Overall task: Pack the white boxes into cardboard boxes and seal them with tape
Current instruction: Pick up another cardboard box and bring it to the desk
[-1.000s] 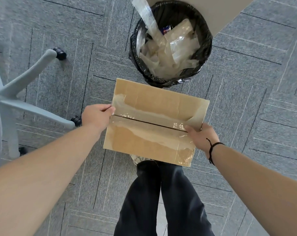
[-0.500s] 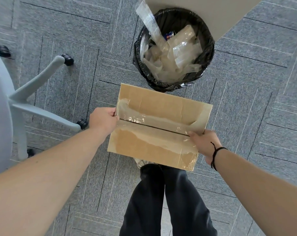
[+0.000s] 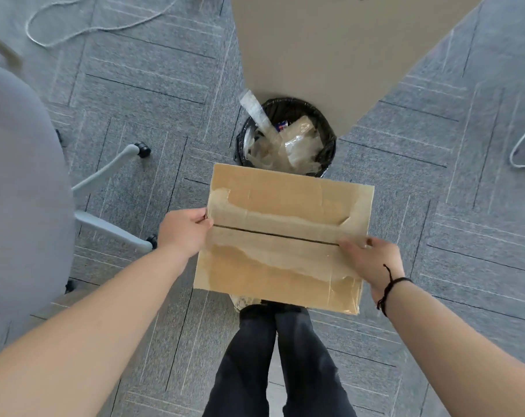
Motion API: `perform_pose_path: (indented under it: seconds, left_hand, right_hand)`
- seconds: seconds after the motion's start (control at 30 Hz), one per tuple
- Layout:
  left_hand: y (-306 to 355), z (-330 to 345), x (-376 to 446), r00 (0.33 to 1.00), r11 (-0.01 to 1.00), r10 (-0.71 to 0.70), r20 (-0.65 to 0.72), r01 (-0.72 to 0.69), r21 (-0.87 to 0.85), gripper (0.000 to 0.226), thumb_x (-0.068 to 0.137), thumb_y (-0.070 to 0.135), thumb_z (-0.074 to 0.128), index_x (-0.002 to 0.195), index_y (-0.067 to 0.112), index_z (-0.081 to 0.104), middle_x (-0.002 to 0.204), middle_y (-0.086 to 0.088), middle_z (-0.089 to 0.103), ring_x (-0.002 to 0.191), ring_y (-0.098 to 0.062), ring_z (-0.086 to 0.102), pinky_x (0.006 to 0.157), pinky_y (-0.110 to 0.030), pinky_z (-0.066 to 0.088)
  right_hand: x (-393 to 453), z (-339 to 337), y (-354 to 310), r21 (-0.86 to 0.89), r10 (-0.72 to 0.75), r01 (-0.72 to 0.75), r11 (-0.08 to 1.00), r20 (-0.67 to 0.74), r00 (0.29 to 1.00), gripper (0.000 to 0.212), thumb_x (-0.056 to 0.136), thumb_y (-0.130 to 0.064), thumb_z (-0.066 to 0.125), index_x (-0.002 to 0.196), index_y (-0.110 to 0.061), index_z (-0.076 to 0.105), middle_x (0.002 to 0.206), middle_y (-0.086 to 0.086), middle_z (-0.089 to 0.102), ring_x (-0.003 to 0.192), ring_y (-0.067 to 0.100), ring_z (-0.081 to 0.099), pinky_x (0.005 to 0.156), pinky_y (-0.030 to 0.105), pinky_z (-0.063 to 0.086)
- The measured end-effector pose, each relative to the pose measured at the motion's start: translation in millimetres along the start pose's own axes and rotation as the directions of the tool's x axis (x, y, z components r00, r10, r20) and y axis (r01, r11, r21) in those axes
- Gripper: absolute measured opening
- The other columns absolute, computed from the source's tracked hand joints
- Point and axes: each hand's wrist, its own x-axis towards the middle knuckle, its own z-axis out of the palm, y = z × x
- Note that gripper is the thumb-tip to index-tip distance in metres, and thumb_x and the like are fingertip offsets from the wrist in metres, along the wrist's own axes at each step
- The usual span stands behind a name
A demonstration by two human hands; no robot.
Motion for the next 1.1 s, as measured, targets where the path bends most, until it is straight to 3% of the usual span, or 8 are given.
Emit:
perform_pose_path:
  seconds: [0.17,0.3,0.43,0.63,0.8,0.93,1.0,1.1]
  left_hand:
    - [58,-47,-52,0.997,0.987,0.041,-0.068,-0.051,-0.15,0.034,0.092,0.011,0.072,0.126,0.012,0.07,0.12,0.005,0.069,0.104,-0.009,0.06,0.09,-0.021,0.045]
    - [96,-88,-99,0.993,0.965,0.048,-0.112,-0.075,-0.252,0.032,0.085,0.017,0.08,0.116,0.014,0.075,0.107,0.005,0.074,0.094,-0.008,0.067,0.096,-0.033,0.054]
    - [129,-120,-156,0.984,0.937,0.098,-0.149,-0.142,-0.32,0.024,0.082,0.015,0.083,0.105,0.016,0.078,0.091,0.01,0.074,0.087,-0.006,0.068,0.09,-0.03,0.055]
    - [185,-139,-238,0.953,0.896,0.218,-0.209,-0.281,-0.344,0.02,0.086,0.015,0.079,0.106,0.011,0.078,0.097,0.001,0.076,0.094,-0.019,0.07,0.091,-0.035,0.055]
    - [226,-152,-284,0.907,0.874,0.34,-0.248,-0.402,-0.272,0.017,0.09,0.019,0.074,0.105,0.015,0.079,0.099,0.0,0.078,0.101,-0.027,0.07,0.093,-0.042,0.056]
    - [260,-151,-320,0.867,0.855,0.416,-0.274,-0.476,-0.209,0.019,0.092,0.019,0.07,0.109,0.017,0.078,0.104,0.003,0.077,0.1,-0.022,0.07,0.091,-0.039,0.056]
    - [278,-144,-338,0.865,0.844,0.425,-0.268,-0.486,-0.229,0.018,0.092,0.014,0.066,0.1,0.022,0.08,0.097,0.005,0.078,0.096,-0.02,0.07,0.087,-0.038,0.056]
    - [311,-125,-371,0.895,0.832,0.404,-0.19,-0.446,-0.329,0.036,0.087,0.005,0.059,0.072,0.029,0.081,0.078,0.003,0.077,0.077,-0.022,0.066,0.078,-0.038,0.053]
  right_hand:
    - [-54,-53,-58,0.041,-0.135,0.136,0.99,-0.018,0.991,0.02,0.079,-0.032,0.082,0.094,-0.024,0.073,0.088,-0.006,0.076,0.082,0.019,0.075,0.08,0.045,0.063]
    - [-115,-102,-95,0.058,-0.229,0.229,0.972,-0.02,0.973,0.02,0.079,-0.035,0.084,0.094,-0.024,0.077,0.086,-0.006,0.079,0.081,0.018,0.076,0.081,0.046,0.063]
    - [-182,-153,-122,0.089,-0.297,0.302,0.949,-0.067,0.953,0.007,0.084,-0.03,0.08,0.083,-0.023,0.08,0.081,-0.006,0.079,0.083,0.021,0.076,0.086,0.05,0.061]
    - [-262,-208,-128,0.212,-0.309,0.364,0.907,-0.253,0.917,0.004,0.076,-0.038,0.084,0.075,-0.038,0.08,0.079,-0.005,0.079,0.087,0.029,0.075,0.087,0.055,0.059]
    - [-301,-251,-137,0.288,-0.336,0.404,0.868,-0.258,0.906,0.021,0.084,-0.024,0.082,0.063,-0.024,0.08,0.077,0.0,0.079,0.082,0.026,0.074,0.09,0.052,0.059]
    - [-299,-289,-144,0.296,-0.387,0.469,0.832,-0.296,0.873,0.022,0.085,-0.031,0.081,0.063,-0.031,0.076,0.073,-0.01,0.078,0.086,0.022,0.075,0.09,0.05,0.059]
    - [-293,-313,-144,0.304,-0.41,0.497,0.813,-0.307,0.858,0.02,0.084,-0.036,0.081,0.065,-0.033,0.077,0.076,-0.011,0.078,0.086,0.021,0.074,0.09,0.051,0.059]
    - [-282,-358,-144,0.333,-0.437,0.526,0.783,-0.307,0.845,0.019,0.083,-0.034,0.081,0.064,-0.034,0.079,0.077,-0.009,0.078,0.087,0.022,0.074,0.09,0.052,0.058]
